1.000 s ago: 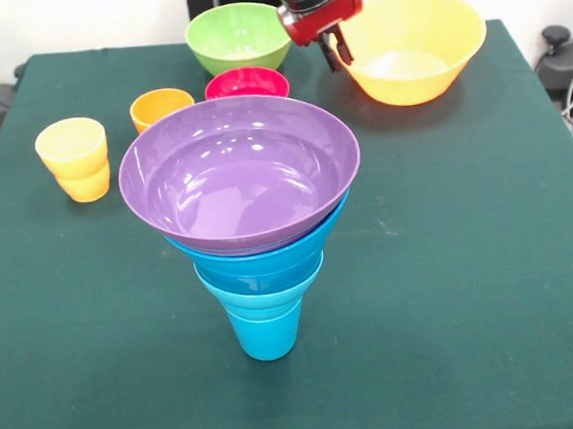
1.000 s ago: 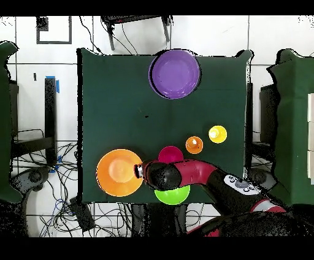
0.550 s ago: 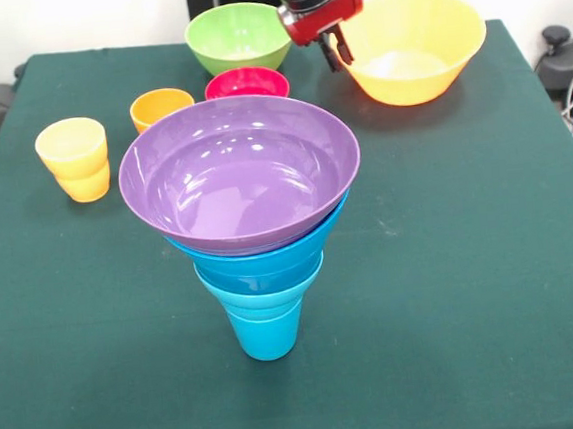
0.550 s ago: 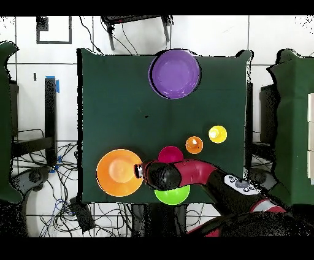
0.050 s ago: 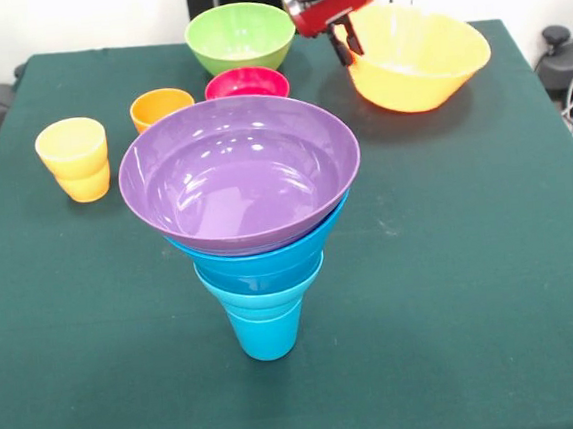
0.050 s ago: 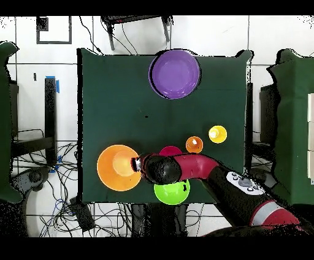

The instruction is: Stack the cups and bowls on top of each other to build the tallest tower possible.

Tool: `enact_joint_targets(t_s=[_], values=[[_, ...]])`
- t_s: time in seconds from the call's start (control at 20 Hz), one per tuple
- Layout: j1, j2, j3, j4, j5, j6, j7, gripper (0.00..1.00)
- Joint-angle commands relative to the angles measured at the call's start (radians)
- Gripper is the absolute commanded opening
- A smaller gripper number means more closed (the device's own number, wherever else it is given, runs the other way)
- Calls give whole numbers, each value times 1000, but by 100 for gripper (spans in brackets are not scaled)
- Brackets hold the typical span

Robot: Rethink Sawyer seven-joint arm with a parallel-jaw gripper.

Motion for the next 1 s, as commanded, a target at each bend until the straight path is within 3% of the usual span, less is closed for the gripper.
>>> enact_joint_targets(t_s=[0.05,0.55,1.0], values=[[30,-70,103,-95,111,136,58,0],[129,-107,101,-219,218,279,51,0],[134,-108,117,-325,316,411,32,0]])
